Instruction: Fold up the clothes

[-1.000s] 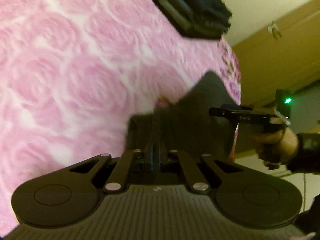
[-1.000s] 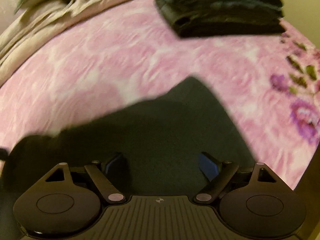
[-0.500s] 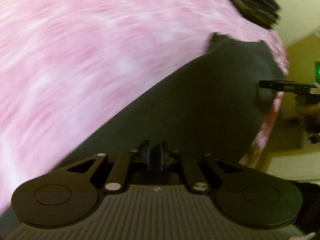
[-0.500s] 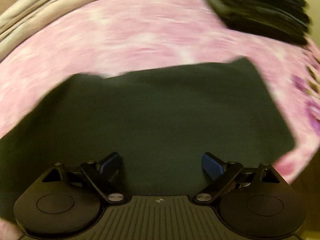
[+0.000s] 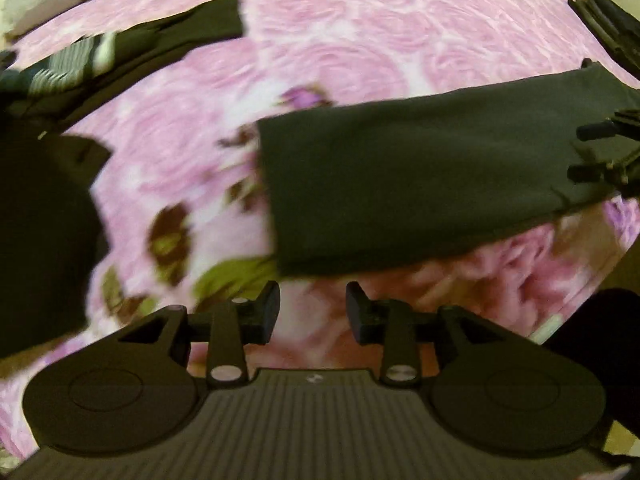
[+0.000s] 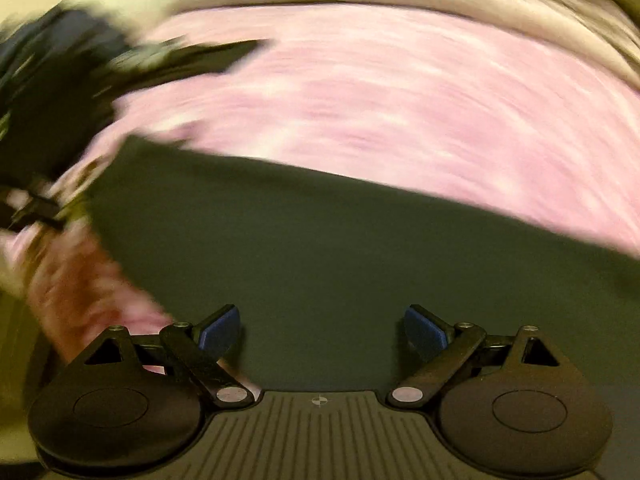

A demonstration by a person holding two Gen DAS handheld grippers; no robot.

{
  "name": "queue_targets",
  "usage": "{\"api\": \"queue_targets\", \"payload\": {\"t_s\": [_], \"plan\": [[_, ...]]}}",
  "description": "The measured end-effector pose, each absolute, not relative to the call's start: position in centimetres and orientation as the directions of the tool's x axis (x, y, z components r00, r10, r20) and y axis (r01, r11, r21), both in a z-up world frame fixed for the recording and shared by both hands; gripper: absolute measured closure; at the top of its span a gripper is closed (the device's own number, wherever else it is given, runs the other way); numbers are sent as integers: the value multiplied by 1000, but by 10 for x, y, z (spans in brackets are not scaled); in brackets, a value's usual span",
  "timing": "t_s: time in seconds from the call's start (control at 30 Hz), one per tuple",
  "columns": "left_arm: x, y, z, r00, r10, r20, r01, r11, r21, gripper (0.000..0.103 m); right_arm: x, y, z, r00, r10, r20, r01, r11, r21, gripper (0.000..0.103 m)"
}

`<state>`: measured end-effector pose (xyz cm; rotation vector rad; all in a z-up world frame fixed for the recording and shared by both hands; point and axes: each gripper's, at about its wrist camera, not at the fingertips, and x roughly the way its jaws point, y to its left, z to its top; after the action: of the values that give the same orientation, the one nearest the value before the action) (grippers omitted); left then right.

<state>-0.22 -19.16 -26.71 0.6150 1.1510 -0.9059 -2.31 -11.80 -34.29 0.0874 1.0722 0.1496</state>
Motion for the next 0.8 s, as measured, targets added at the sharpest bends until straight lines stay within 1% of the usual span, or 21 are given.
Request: {"api": "queue_targets", "payload": {"t_s": [0.1,0.2,0.27,0.37,0.43,0.53,0.6,0.63,0.67,0.7,0.73,0.8], "plan": [[4,-166,-268,157,-317,-935,855,517,-32,67,-10,-48,-343,486,226,-844,-327,943,64,11],[1,-152,-266,187,-343,-920,862,506,-13,67,-3,11,-351,485,249,-838,-511,859,-40,30],[-2,-143,-265,207,-360,-910,867,499,0,67,3,47,-360,479,245,-843,-604,789,-114,30],[-7,-130,-264,231,-383,-894,870,494,14,66,18,76,-378,490,213,-845,-667,716,-206,31],[-9,-123,-265,235,-389,-891,857,515,1,65,28,94,-390,501,192,-844,-697,667,-262,43],[-10,-118,-266,236,-387,-891,853,523,-1,65,39,111,-403,536,161,-828,-702,630,-332,43],[-11,-116,-266,237,-386,-892,851,526,-2,65,45,114,-405,550,151,-821,-687,641,-342,44],[-11,-115,-266,237,-385,-892,850,527,-2,65,48,114,-404,548,153,-823,-678,657,-330,57],[-11,-113,-266,237,-384,-892,849,529,-2,65,50,115,-404,545,154,-824,-669,672,-317,63],[-12,-112,-266,238,-384,-892,848,530,-2,65,52,115,-403,544,157,-825,-661,685,-305,74],[-12,-111,-266,238,-383,-893,847,532,-3,65,52,114,-401,543,162,-824,-653,698,-293,87],[-12,-112,-266,238,-385,-892,848,529,-1,65,51,107,-390,547,183,-817,-621,743,-249,96]]}}
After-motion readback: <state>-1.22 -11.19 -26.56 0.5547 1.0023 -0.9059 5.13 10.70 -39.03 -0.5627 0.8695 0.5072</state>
